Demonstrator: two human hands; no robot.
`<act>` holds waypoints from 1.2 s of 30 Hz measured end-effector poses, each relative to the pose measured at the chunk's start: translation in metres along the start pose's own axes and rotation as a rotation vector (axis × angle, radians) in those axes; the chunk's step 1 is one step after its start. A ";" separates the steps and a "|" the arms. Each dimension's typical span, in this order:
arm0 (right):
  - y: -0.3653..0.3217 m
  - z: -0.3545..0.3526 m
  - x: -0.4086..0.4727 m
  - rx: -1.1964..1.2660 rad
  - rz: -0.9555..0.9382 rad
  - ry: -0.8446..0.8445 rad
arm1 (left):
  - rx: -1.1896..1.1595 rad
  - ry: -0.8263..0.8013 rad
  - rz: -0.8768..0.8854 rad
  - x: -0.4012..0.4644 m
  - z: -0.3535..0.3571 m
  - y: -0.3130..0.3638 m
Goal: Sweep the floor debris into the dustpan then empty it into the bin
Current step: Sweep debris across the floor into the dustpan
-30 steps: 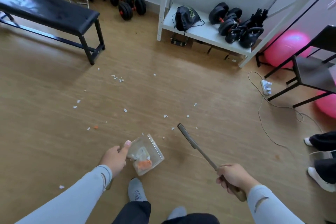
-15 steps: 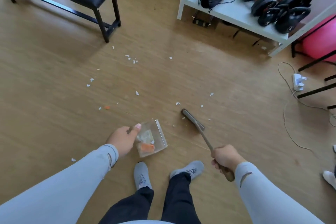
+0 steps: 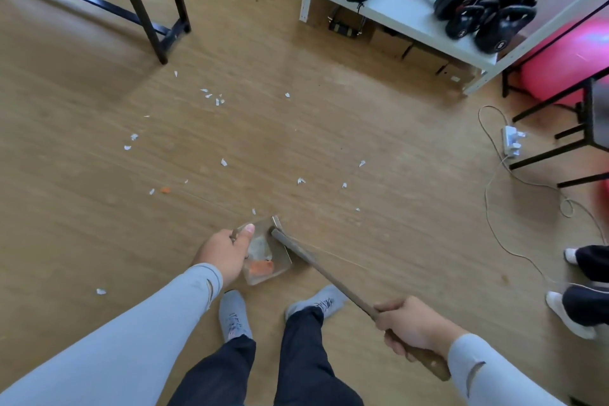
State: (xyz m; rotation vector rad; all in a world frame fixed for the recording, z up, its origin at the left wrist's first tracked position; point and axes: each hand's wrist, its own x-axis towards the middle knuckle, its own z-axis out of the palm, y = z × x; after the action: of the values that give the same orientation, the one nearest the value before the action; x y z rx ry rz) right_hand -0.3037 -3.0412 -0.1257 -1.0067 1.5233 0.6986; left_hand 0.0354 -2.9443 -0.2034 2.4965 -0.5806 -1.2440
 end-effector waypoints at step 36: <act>-0.136 0.113 0.040 -0.304 -0.183 0.159 | -0.201 0.103 -0.141 0.008 -0.109 -0.103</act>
State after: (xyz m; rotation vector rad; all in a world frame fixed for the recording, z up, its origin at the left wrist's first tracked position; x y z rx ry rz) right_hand -0.1310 -3.0150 -0.1741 -1.4415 1.4631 0.7474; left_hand 0.1511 -2.8488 -0.1890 2.4476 -0.2447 -1.1503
